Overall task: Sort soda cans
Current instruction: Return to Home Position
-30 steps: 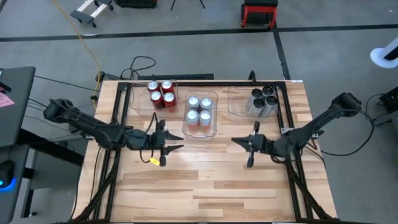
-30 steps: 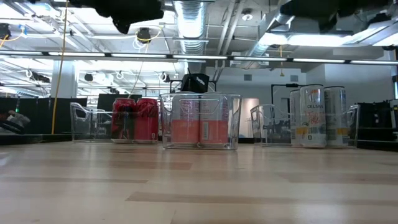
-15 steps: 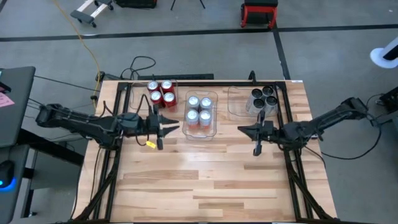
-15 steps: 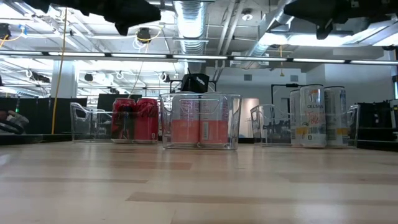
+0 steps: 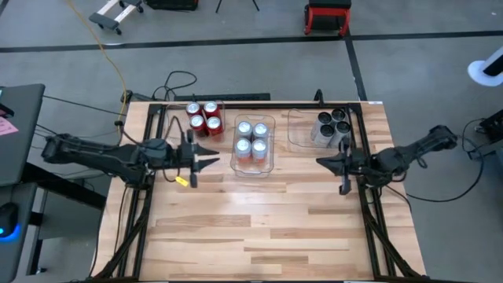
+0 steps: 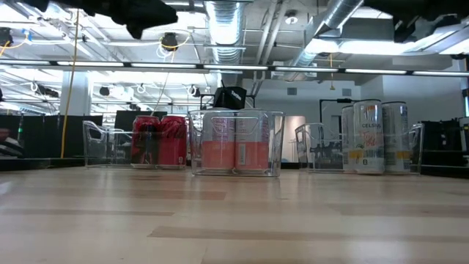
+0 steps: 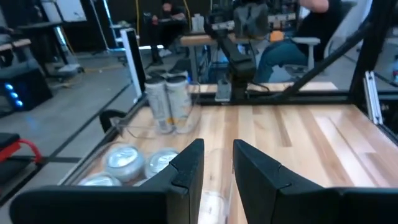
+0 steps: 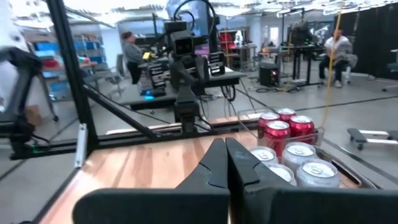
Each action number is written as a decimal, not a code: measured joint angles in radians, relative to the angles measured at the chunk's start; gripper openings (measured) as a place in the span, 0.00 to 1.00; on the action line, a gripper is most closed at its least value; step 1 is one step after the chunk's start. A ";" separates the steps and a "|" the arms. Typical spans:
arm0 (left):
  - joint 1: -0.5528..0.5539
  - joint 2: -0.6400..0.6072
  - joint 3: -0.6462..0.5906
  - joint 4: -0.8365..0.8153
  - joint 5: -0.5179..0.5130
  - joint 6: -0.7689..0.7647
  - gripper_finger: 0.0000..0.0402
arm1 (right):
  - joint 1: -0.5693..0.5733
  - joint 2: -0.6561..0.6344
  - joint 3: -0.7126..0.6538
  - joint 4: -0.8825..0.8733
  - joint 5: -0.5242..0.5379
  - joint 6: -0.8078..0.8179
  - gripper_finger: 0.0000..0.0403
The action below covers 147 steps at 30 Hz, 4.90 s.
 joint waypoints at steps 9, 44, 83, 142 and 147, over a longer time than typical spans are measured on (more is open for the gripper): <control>0.000 -0.194 0.001 -0.088 -0.071 0.038 0.20 | 0.002 -0.145 0.000 -0.036 -0.012 -0.052 0.01; -0.137 -0.393 -0.303 0.002 -0.100 -0.131 0.00 | -0.148 -0.251 -0.104 -0.035 -0.299 0.093 0.01; -0.081 -0.602 -0.385 -0.011 0.019 -0.006 0.00 | -0.573 -0.140 -0.277 0.169 -0.720 0.193 0.01; 0.049 -0.827 -0.574 -0.119 0.125 -0.144 0.00 | -0.747 -0.140 -0.362 0.211 -1.007 0.115 0.04; 0.051 -0.826 -0.575 -0.120 0.136 -0.128 0.00 | -0.784 -0.140 -0.362 0.207 -1.007 0.082 0.02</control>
